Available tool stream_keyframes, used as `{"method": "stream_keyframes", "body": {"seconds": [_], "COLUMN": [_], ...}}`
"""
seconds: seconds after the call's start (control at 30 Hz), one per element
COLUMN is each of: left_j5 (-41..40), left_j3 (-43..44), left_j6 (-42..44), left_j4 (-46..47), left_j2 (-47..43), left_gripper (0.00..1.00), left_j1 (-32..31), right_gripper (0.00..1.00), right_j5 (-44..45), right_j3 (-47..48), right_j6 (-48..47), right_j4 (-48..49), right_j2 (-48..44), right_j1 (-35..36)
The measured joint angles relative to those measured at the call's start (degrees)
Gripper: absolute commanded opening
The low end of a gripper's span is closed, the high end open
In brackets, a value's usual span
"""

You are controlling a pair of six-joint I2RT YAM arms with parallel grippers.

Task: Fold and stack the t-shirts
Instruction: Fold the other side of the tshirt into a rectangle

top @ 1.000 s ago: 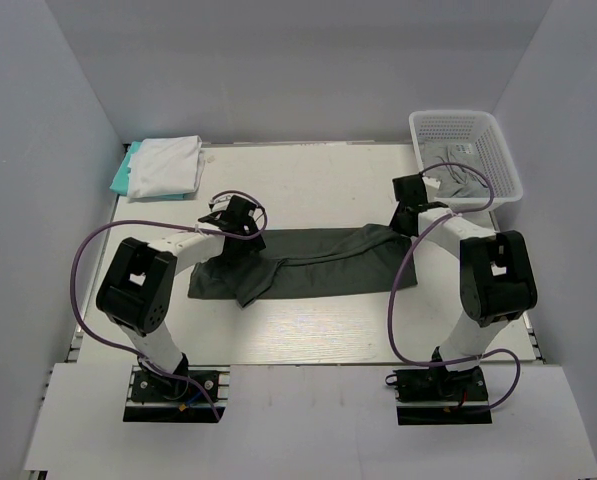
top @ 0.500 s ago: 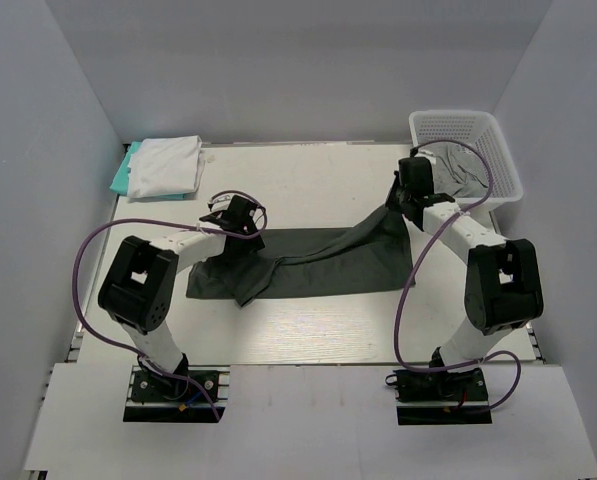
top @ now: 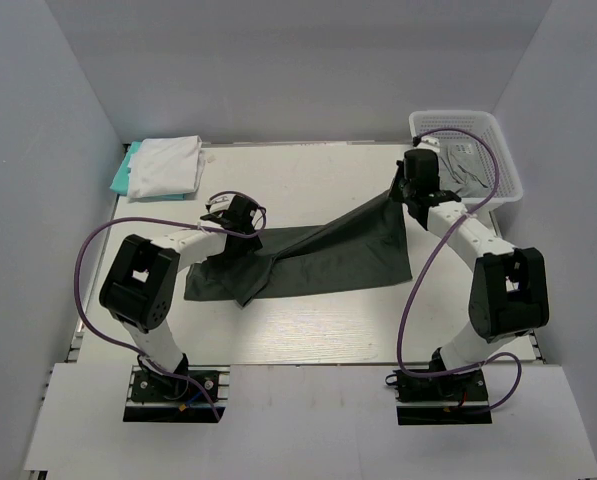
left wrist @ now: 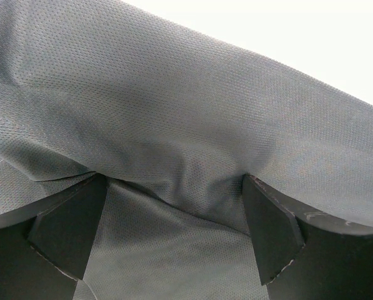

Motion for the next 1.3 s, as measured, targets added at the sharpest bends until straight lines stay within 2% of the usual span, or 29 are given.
{"method": "stream_keyframes", "body": {"seconds": [0.37, 0.4, 0.43, 0.47, 0.57, 0.77, 0.87, 1.0, 1.13, 1.3], "left_j5": [-1.5, -1.5, -1.5, -1.5, -1.7, -1.9, -1.9, -1.7, -0.8, -0.6], "left_j3": [0.5, 0.5, 0.5, 0.5, 0.5, 1.0, 1.2, 1.4, 3.0, 9.4], "left_j6": [-0.7, -0.8, -0.8, -0.8, -1.0, -1.1, -0.8, -0.5, -0.2, 0.7], "left_j4": [-1.7, -1.7, -1.7, -1.7, -1.9, -3.0, -3.5, -3.8, -4.3, -4.6], "left_j2": [0.5, 0.5, 0.5, 0.5, 0.5, 0.5, 0.5, 0.5, 2.1, 7.3], "left_gripper": [1.00, 1.00, 1.00, 1.00, 1.00, 1.00, 1.00, 1.00, 1.00, 1.00], "left_j1": [0.0, 0.0, 0.0, 0.0, 0.0, 0.0, 0.0, 0.0, 0.3, 0.5], "right_gripper": [0.00, 0.07, 0.28, 0.40, 0.63, 0.90, 0.90, 0.90, 0.90, 0.90], "right_j5": [3.4, 3.5, 3.7, 3.8, 4.5, 1.2, -4.9, -15.0, -22.9, -26.6], "right_j3": [-13.4, -14.4, -15.3, -16.0, -16.7, -16.7, -16.0, -15.3, -15.3, -16.0], "right_j6": [1.4, 1.8, 2.4, 3.3, 3.9, 3.3, 2.6, 2.2, 2.9, 3.8], "right_j4": [0.9, 0.8, 0.7, 0.5, -1.0, -2.5, -1.9, 1.0, 4.5, 4.7], "right_j2": [-1.6, -1.6, -1.6, -1.6, -1.6, -5.6, -9.0, -8.8, -3.3, 2.1], "right_j1": [-2.3, -2.6, -2.9, -3.2, -4.0, -4.5, -4.2, -3.2, -1.7, -1.1]}}
